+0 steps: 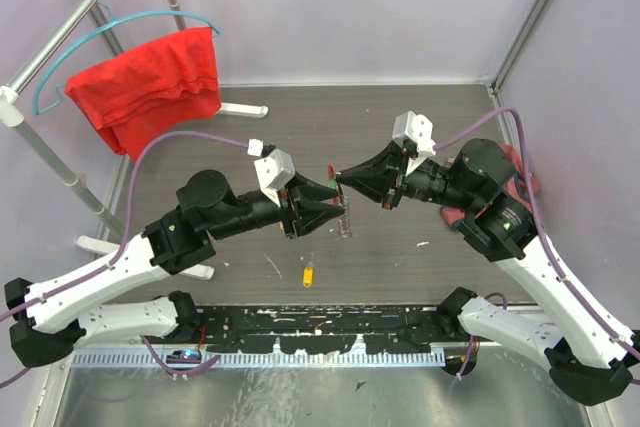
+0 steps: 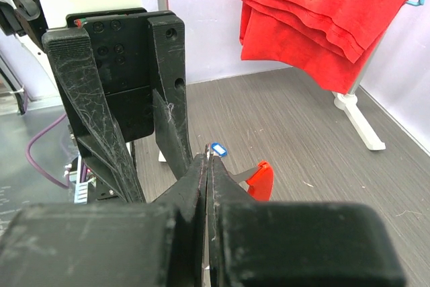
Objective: Put the keys on the keyring
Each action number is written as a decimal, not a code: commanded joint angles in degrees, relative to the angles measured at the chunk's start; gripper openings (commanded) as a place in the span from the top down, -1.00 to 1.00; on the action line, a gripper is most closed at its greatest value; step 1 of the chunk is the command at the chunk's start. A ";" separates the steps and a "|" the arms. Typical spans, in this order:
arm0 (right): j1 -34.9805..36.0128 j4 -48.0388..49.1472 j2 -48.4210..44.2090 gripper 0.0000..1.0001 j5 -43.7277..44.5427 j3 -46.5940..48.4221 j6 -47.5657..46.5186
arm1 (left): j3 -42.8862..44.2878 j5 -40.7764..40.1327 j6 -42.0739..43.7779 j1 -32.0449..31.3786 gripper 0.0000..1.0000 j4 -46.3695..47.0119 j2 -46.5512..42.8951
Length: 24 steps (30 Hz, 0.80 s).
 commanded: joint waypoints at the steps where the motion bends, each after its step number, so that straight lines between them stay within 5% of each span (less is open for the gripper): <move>1: 0.13 3.07 -0.30 0.98 0.26 0.45 -0.31 | 1.64 0.57 -0.19 -0.20 0.14 2.30 0.65; 16: 0.14 2.72 0.14 0.98 0.34 0.28 -0.70 | 1.97 -2.56 -0.44 -0.15 0.26 2.10 0.48; 24: 0.14 2.97 0.17 0.98 0.67 0.00 -0.47 | 2.45 -3.20 -1.28 -0.14 0.07 1.27 1.10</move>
